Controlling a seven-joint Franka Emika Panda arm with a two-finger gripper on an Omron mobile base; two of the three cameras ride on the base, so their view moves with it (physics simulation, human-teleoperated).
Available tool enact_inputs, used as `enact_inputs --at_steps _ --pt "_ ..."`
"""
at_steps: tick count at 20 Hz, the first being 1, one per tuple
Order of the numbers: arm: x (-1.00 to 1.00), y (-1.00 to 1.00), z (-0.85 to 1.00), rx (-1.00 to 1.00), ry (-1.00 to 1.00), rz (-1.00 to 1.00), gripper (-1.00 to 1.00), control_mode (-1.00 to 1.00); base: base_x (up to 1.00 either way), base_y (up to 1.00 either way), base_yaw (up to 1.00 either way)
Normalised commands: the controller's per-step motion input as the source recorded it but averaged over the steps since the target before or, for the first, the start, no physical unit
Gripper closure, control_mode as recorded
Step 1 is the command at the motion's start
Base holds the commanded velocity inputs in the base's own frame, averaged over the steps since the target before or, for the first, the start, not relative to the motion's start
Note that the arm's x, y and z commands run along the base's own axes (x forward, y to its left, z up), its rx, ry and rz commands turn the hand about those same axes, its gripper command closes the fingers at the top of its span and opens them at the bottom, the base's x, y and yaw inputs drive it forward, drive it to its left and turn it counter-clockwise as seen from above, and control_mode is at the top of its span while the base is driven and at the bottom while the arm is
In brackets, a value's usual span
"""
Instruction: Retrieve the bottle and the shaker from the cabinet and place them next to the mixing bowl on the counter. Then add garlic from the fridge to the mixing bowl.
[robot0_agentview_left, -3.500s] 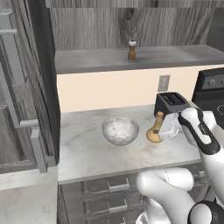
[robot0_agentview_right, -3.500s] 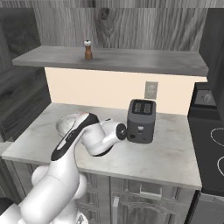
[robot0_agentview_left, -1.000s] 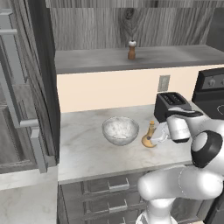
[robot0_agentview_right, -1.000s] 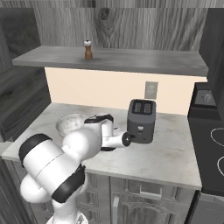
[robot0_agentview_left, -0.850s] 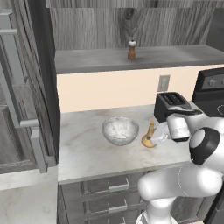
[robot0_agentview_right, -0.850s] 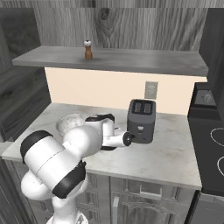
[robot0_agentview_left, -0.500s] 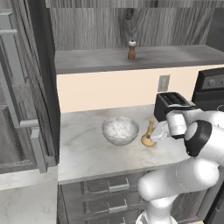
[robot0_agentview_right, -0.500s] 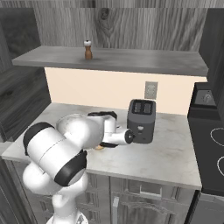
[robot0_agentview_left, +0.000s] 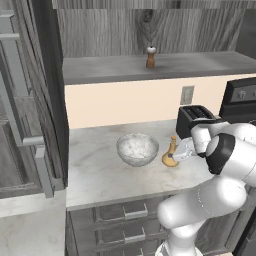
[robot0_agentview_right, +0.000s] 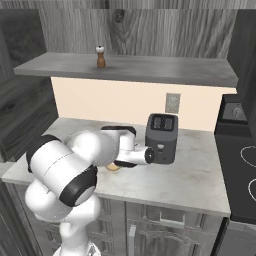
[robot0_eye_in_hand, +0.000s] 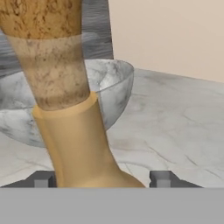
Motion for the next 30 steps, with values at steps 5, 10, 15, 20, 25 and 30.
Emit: enact_inputs --at_steps 5,10,15,20,25,30 --pt "0.0 0.0 0.0 0.0 0.0 0.0 -1.0 -1.0 0.0 0.0 0.0" --pt "-0.1 0.0 0.0 0.0 0.0 0.0 -1.0 -1.0 0.0 0.0 0.0" --pt "-0.22 0.0 0.0 0.0 0.0 0.0 -1.0 -1.0 0.0 0.0 0.0" --pt "-0.27 0.0 0.14 0.0 0.0 0.0 -1.0 -1.0 0.0 0.0 0.0" --pt "-0.09 0.0 0.46 0.0 0.0 -0.02 -1.0 -1.0 0.0 0.0 0.0" --pt "0.0 0.0 0.52 0.0 0.0 0.0 -1.0 -1.0 0.0 0.0 0.0"
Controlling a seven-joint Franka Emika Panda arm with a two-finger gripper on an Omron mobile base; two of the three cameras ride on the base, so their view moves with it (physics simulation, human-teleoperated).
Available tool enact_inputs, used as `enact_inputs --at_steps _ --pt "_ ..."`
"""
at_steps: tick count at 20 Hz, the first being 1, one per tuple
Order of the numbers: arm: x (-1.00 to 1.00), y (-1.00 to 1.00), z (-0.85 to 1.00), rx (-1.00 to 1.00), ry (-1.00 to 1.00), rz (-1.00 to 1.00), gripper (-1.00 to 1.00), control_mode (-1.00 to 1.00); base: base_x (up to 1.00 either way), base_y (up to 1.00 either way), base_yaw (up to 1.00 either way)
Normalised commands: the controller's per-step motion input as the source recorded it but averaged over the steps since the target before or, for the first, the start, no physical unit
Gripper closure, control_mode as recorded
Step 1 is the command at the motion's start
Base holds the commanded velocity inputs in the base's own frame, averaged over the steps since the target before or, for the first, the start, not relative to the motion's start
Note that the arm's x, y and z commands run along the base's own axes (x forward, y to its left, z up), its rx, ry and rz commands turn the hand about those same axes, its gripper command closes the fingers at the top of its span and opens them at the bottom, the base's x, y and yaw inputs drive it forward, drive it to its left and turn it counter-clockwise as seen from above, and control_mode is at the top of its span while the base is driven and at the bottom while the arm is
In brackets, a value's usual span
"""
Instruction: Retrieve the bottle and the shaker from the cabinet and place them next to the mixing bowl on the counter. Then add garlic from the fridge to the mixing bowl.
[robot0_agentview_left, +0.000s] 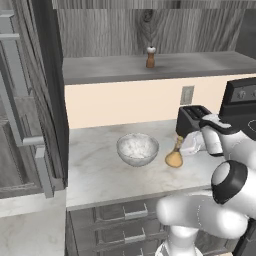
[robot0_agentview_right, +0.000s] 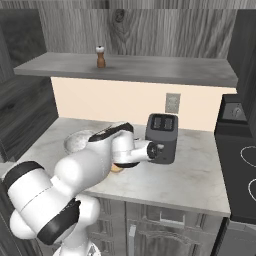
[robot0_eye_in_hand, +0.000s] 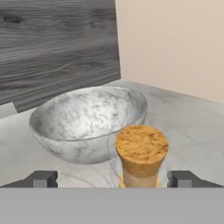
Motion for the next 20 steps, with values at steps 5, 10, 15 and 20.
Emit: enact_inputs --at_steps 5,10,15,20 --pt "0.0 0.0 0.36 0.0 0.0 0.0 -1.0 -1.0 0.0 0.0 0.0" --pt "-0.04 0.02 0.67 0.0 0.0 -0.01 -1.0 -1.0 0.0 0.0 0.0" --pt "-0.09 0.06 0.8 0.0 0.0 -0.04 -1.0 -1.0 0.0 0.0 0.0" --pt "-0.37 0.13 0.83 0.0 0.01 -0.07 -1.0 -1.0 0.0 0.0 0.0"
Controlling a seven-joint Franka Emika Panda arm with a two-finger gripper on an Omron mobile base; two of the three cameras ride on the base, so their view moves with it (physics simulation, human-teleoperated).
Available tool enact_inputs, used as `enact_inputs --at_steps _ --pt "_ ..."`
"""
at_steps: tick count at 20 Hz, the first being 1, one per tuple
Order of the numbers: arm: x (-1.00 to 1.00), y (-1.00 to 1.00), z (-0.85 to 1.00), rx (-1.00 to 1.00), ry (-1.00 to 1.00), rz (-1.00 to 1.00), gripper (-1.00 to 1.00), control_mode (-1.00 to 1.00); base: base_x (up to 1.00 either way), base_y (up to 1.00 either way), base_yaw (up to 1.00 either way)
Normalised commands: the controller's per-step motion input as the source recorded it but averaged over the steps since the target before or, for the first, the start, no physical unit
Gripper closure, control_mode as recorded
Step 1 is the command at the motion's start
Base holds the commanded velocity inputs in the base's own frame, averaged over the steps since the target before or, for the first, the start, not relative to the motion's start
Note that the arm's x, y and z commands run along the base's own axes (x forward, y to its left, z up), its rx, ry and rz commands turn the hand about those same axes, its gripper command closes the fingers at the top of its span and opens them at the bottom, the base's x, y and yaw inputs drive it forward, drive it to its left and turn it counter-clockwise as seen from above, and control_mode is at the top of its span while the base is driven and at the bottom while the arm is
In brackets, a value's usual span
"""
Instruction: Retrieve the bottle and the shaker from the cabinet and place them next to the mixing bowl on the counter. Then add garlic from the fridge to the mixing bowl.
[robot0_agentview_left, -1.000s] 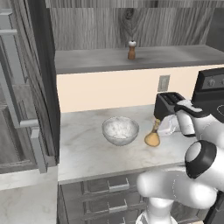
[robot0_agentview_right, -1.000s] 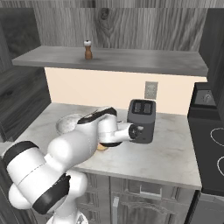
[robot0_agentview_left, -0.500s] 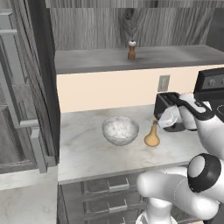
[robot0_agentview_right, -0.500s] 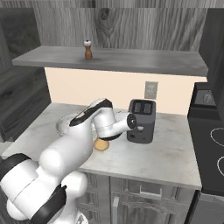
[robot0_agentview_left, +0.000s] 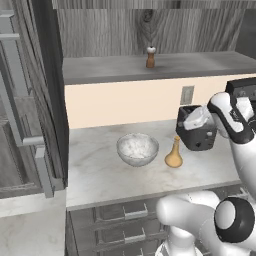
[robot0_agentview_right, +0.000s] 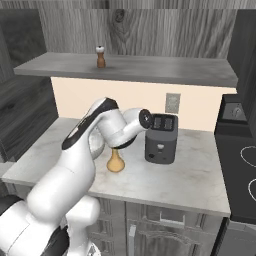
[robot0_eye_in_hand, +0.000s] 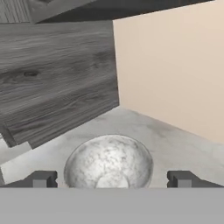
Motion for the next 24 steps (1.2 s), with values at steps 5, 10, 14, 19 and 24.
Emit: enact_inputs --at_steps 5,10,14,19,24 --pt "-0.49 0.16 0.75 0.0 0.05 -0.09 -1.0 -1.0 0.0 0.0 0.0" --pt "-0.36 0.2 0.81 0.0 0.02 -0.11 -1.0 -1.0 0.0 0.0 0.0" --pt "-0.03 0.31 0.82 -0.06 0.0 -0.19 -1.0 -1.0 0.0 0.0 0.0" --pt "0.01 0.4 0.79 -0.1 0.0 -0.27 -1.0 -1.0 0.0 0.0 0.0" --pt "0.19 0.27 0.66 -0.06 0.08 -0.32 -1.0 -1.0 0.0 0.0 0.0"
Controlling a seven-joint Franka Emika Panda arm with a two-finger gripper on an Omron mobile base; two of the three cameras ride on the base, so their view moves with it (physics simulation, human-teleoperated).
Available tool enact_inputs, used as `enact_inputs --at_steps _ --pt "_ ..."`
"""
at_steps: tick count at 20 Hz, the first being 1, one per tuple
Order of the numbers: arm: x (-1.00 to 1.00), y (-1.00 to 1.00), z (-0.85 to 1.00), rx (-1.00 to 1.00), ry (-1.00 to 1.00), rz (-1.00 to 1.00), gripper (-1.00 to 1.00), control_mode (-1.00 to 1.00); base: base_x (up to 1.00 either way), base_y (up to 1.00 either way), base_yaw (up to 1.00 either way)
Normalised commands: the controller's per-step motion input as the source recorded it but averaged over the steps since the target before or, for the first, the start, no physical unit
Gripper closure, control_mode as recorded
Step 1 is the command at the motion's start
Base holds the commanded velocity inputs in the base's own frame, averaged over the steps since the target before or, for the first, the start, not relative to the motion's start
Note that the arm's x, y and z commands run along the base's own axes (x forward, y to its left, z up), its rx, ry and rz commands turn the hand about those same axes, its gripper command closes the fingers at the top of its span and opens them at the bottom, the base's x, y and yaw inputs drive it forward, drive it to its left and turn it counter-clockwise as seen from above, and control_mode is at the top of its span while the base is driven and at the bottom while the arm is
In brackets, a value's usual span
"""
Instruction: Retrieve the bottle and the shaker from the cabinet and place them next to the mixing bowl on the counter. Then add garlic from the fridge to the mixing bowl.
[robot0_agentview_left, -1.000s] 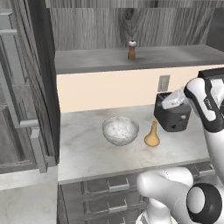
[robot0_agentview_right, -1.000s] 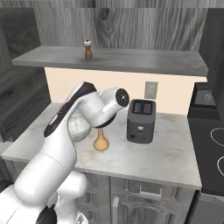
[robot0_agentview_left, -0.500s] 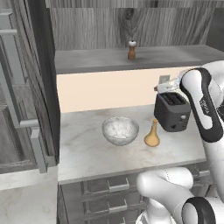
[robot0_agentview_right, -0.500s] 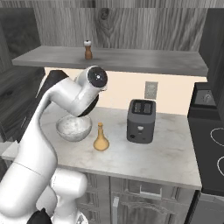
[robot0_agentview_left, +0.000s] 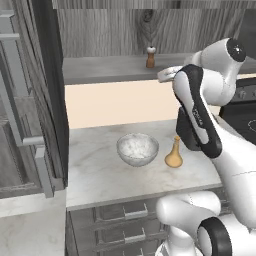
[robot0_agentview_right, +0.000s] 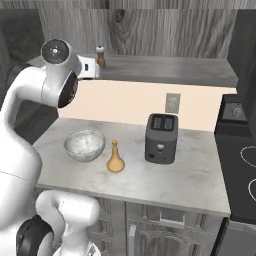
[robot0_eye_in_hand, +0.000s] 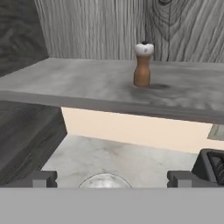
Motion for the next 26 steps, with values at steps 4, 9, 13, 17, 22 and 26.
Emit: enact_inputs --at_steps 4,9,13,17,22,26 --pt "0.31 0.19 0.51 -0.02 0.04 -0.23 -1.0 -1.0 0.0 0.0 0.0" --pt "0.67 0.0 0.01 0.0 0.0 -0.03 -1.0 -1.0 0.0 0.0 0.0" --pt "0.81 -0.25 -0.08 0.0 0.0 0.0 -1.0 -1.0 0.0 0.0 0.0" --pt "0.5 -0.24 -0.04 0.0 -0.01 0.0 -1.0 -1.0 0.0 0.0 0.0" --pt "0.35 -0.02 -0.13 0.0 0.0 0.0 -1.0 -1.0 0.0 0.0 0.0" --pt "0.37 0.04 -0.21 0.0 0.0 0.0 -1.0 -1.0 0.0 0.0 0.0"
